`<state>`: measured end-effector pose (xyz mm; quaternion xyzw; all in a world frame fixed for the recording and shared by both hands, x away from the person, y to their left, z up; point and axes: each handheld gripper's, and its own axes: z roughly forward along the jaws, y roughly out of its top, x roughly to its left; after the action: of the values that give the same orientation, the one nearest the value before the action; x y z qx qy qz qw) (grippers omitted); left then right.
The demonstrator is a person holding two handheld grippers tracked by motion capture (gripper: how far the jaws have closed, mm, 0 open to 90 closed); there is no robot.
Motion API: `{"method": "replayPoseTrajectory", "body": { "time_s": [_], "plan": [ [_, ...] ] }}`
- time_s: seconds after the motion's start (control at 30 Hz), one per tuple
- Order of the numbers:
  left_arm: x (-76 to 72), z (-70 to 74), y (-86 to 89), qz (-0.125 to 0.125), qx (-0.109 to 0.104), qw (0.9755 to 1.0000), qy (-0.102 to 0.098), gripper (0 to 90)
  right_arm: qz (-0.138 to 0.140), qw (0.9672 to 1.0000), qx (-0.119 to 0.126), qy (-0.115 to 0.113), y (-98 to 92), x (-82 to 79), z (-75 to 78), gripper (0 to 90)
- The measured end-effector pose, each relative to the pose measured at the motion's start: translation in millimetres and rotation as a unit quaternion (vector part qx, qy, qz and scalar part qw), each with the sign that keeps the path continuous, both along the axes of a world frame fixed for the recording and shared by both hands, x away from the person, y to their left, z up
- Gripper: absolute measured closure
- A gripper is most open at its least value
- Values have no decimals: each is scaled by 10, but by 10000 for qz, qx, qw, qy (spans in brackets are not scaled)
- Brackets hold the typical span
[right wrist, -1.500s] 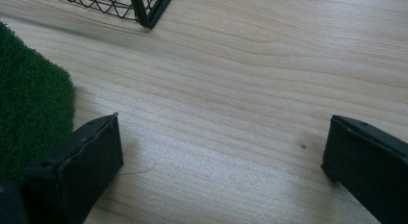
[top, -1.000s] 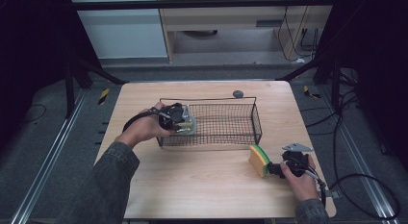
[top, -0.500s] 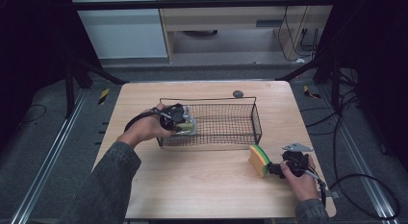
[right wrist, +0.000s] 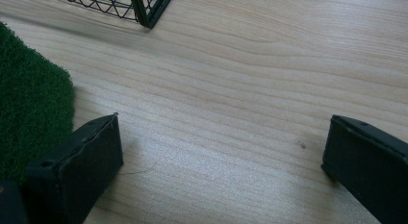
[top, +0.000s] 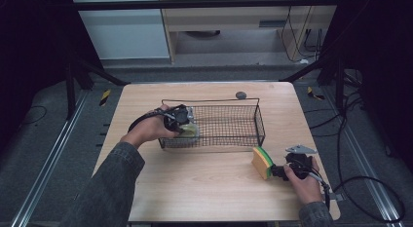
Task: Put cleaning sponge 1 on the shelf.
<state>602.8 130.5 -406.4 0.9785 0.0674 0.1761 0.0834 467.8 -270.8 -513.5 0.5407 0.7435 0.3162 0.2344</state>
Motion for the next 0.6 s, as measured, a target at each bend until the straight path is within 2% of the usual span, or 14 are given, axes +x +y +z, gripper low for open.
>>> {"method": "replayPoseTrajectory", "body": {
  "time_s": [0.13,0.37,0.6],
  "plan": [
    [-3,-6,-2,-1,6,10000,22,682,-5,10000,2,2,1,0,0,5],
    [-26,51,11,-6,-118,9999,16,673,-4,10000,3,2,1,0,0,5],
    [-99,232,56,-20,-498,9986,-181,655,-3,10000,-2,-4,0,0,0,5]
  ]
}}
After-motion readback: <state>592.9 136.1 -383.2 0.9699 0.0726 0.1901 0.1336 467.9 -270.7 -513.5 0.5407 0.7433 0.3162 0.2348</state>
